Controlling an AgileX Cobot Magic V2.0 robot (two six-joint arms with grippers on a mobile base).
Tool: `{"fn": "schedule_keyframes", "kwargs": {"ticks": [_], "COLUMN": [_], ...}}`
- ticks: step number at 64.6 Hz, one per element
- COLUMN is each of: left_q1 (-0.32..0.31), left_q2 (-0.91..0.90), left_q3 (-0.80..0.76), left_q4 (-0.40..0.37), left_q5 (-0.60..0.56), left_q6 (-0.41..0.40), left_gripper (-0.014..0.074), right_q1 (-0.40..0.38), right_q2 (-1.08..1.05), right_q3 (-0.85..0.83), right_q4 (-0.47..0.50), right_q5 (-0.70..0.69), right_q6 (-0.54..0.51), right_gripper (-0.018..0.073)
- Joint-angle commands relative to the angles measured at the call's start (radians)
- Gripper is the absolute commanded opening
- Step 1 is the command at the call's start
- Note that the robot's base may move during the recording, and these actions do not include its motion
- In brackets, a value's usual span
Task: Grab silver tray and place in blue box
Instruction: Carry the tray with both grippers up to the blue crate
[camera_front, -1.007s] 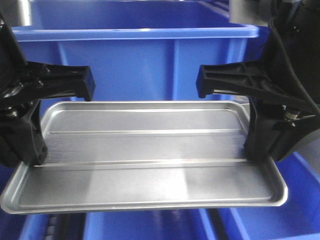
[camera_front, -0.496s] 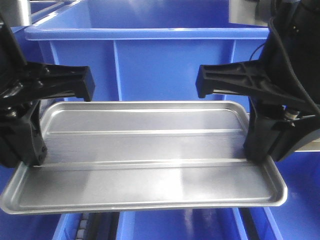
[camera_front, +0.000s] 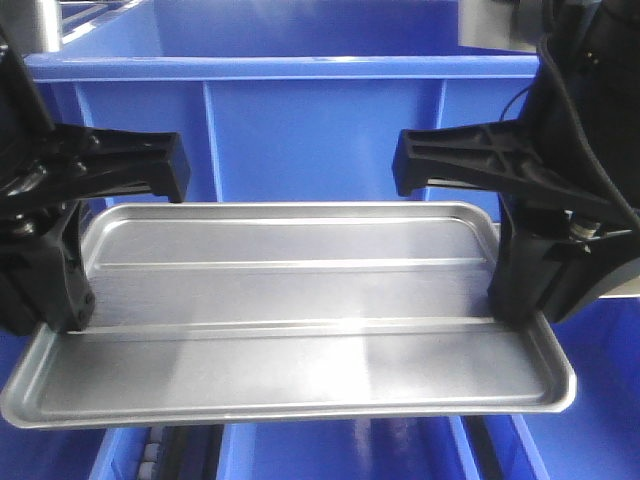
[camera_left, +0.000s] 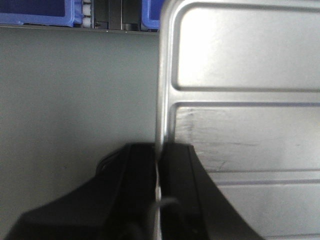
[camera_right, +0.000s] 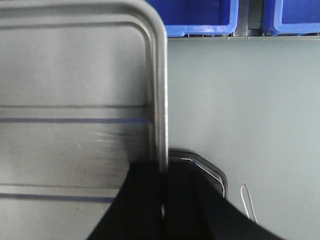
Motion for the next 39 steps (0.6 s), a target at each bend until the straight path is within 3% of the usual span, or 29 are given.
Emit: {"fn": "schedule_keyframes", "kwargs": {"ticks": [1,39], "left_q1": [-0.003,-0.003], "left_q2": [-0.031,-0.031], "left_q3": [-0.021,-0.021], "left_q4": [0.032,0.032], "left_q5": [0.019,0.017], "left_q6": [-0.011,-0.011], "left_gripper": [-0.0013,-0.0013], "right_q1": [-0.005,-0.005], "right_q2": [-0.034,-0.034], "right_q3": [-0.022,-0.022], "right_q4": [-0.043,-0.043], "right_q5": [-0.001,-0.001], "right_q6": [-0.001,-0.001], "right_gripper": [0.0059,0.0059]}}
